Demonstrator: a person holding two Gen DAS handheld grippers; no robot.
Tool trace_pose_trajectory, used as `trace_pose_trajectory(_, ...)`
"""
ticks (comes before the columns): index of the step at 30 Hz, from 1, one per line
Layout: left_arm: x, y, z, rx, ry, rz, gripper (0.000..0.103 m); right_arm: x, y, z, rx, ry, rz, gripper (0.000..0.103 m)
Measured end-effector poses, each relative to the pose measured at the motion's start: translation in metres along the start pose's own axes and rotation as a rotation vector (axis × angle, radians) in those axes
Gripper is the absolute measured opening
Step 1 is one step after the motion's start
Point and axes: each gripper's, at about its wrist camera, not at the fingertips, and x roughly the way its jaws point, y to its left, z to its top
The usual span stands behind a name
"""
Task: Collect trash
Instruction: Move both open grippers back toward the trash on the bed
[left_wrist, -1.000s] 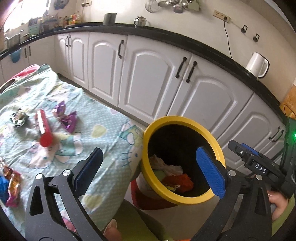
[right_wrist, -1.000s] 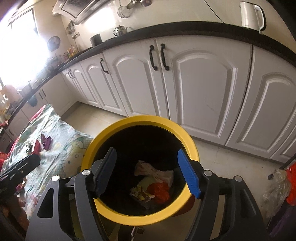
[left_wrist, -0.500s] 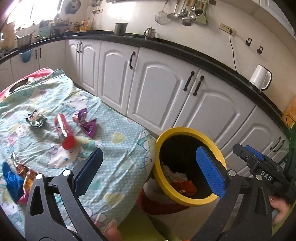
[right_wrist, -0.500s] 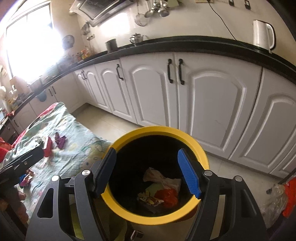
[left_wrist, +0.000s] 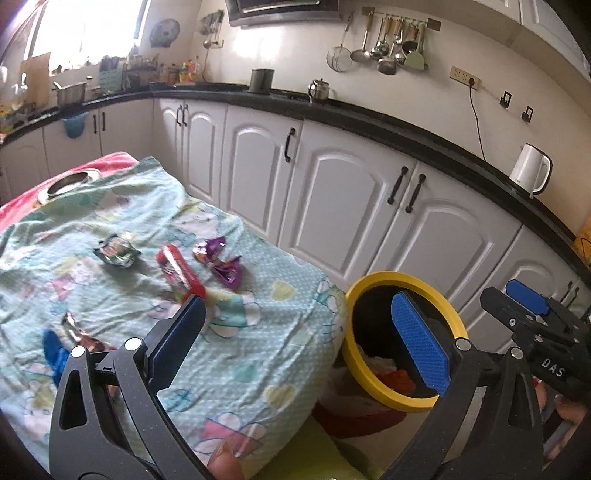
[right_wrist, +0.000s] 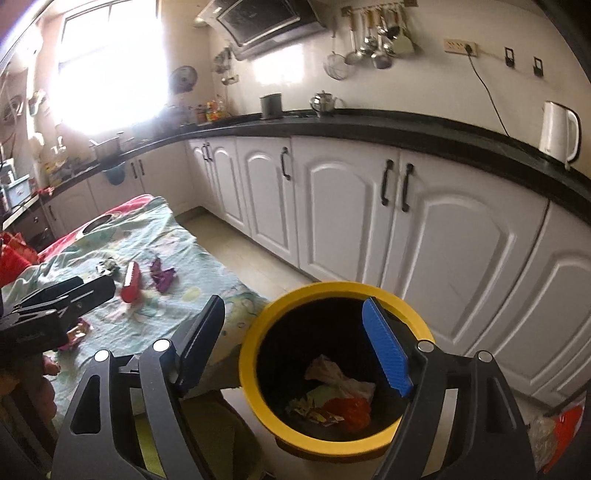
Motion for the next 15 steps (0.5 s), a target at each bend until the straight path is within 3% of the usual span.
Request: trace_pose_trajectory(15, -0.026, 0.042, 0.004, 0.001, -0.076, 0.095, 0.093, -0.002, 0.065, 0.014, -0.093, -0.022, 0.131, 0.075)
